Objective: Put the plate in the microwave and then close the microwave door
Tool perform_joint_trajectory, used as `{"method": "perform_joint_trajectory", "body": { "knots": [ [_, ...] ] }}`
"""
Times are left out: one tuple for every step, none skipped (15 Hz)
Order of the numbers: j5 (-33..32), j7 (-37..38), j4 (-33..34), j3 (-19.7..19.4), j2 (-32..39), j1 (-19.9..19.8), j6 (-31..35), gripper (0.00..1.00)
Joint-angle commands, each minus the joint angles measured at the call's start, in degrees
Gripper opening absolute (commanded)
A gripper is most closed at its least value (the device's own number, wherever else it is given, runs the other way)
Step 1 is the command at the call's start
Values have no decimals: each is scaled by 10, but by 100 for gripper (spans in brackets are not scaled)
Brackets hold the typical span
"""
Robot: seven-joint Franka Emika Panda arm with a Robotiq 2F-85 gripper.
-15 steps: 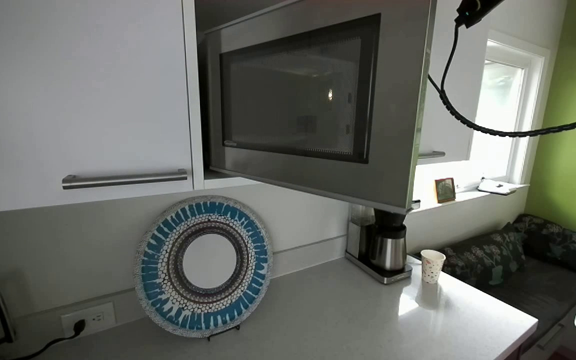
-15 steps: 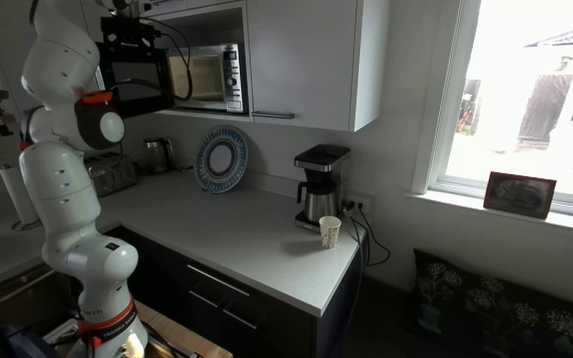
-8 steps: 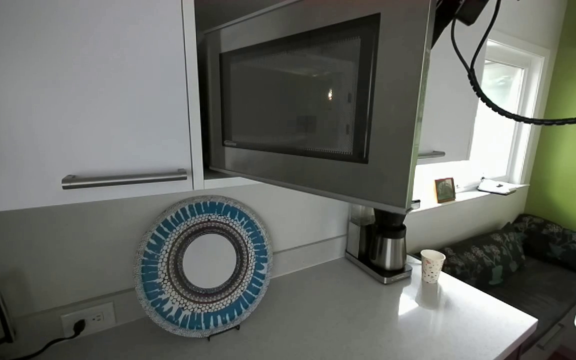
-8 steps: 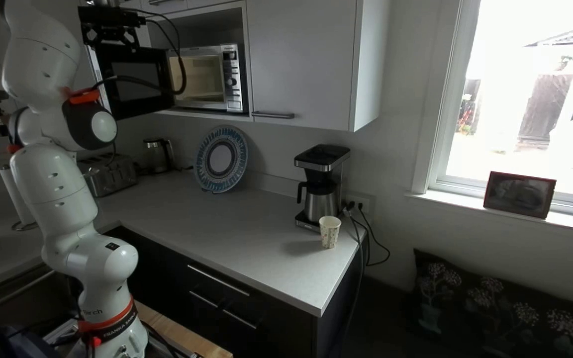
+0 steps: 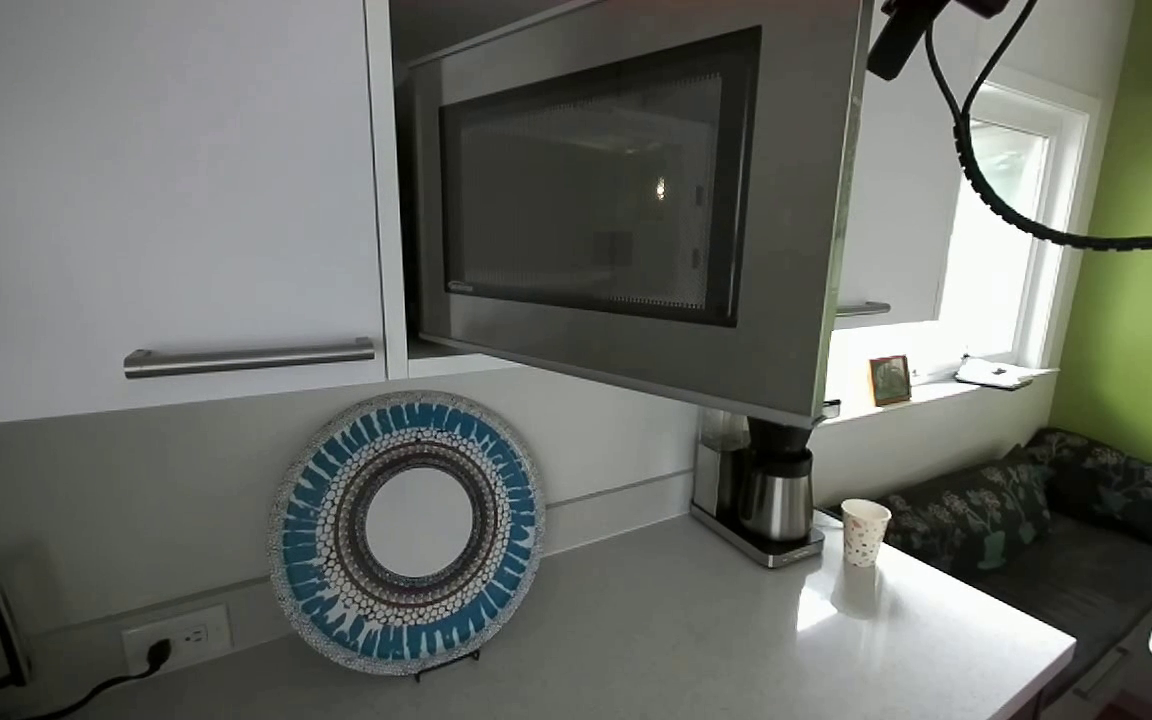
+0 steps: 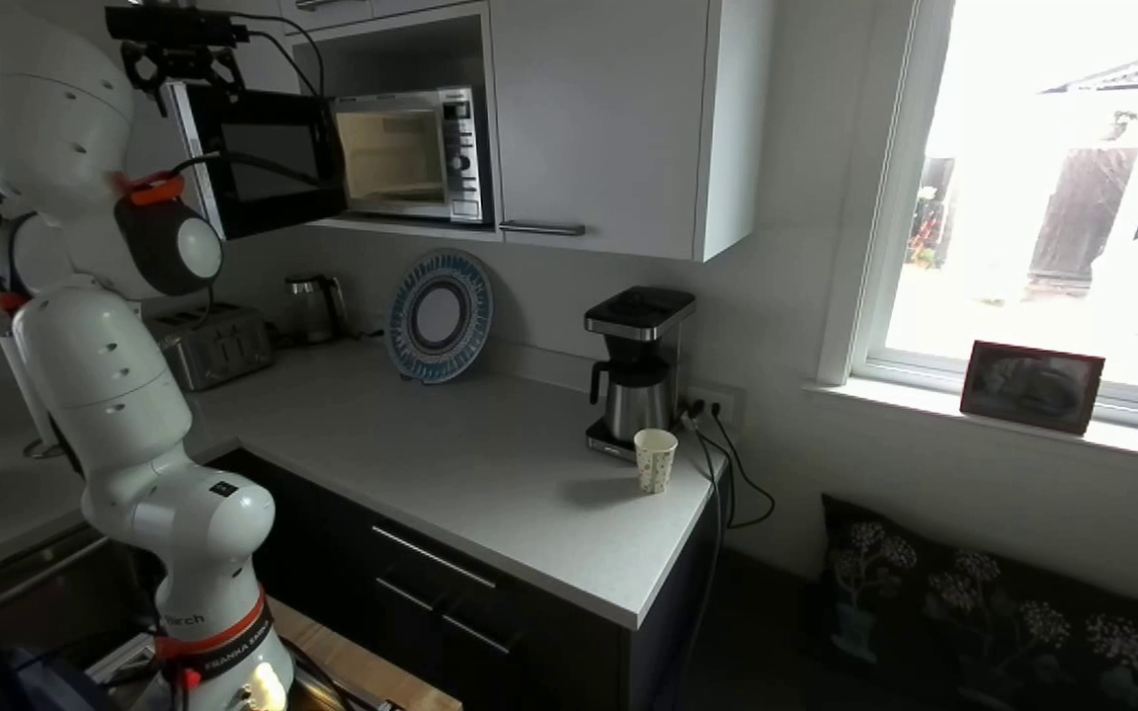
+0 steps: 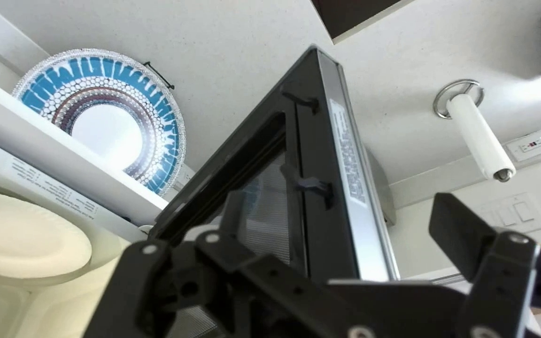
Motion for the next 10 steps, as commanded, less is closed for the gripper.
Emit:
{"method": "perform_joint_trajectory", "body": {
  "knots": [
    [-44,57,5,36,10,5,11,100],
    [-54,70,6,45,13,5,14,100],
    [-64,78,8,55,17,7,18,100],
    [-76,87,8,66,22,8,24,100],
    [-86,95,8,76,25,9,28,100],
    [-98,102,9,83,26,7,32,100],
    [-112,109,9,92,27,7,39,100],
    [-129,115,8,101,29,7,43,100],
    [-145,121,7,110,31,7,46,100],
    [-165,128,5,118,30,6,46,100]
  ]
}}
